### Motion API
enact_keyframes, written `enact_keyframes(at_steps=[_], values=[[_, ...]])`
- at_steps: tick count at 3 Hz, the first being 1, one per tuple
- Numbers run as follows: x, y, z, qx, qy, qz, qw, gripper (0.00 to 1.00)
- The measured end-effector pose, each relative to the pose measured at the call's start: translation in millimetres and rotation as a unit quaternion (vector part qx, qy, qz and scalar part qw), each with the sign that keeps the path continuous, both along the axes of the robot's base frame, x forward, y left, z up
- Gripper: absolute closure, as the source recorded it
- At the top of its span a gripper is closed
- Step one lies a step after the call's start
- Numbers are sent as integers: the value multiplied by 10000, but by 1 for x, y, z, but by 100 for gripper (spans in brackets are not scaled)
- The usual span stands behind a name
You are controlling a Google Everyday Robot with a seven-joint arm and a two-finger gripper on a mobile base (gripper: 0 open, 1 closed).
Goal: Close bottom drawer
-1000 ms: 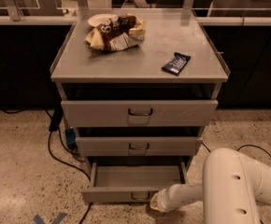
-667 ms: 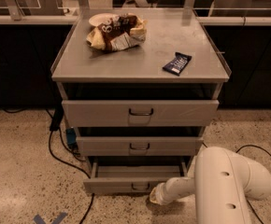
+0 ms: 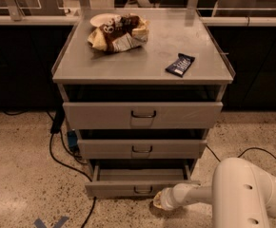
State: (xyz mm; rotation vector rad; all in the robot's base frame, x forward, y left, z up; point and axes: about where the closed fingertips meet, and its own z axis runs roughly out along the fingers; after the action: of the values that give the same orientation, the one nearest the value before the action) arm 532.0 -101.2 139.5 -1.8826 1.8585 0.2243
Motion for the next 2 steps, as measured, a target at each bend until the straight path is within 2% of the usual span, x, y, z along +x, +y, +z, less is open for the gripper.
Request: enact_keyframes(at_steps=[1, 2], values=[[25, -7, 9, -193, -305, 88, 9993, 100], [52, -7, 2, -535, -392, 304, 9973, 100]])
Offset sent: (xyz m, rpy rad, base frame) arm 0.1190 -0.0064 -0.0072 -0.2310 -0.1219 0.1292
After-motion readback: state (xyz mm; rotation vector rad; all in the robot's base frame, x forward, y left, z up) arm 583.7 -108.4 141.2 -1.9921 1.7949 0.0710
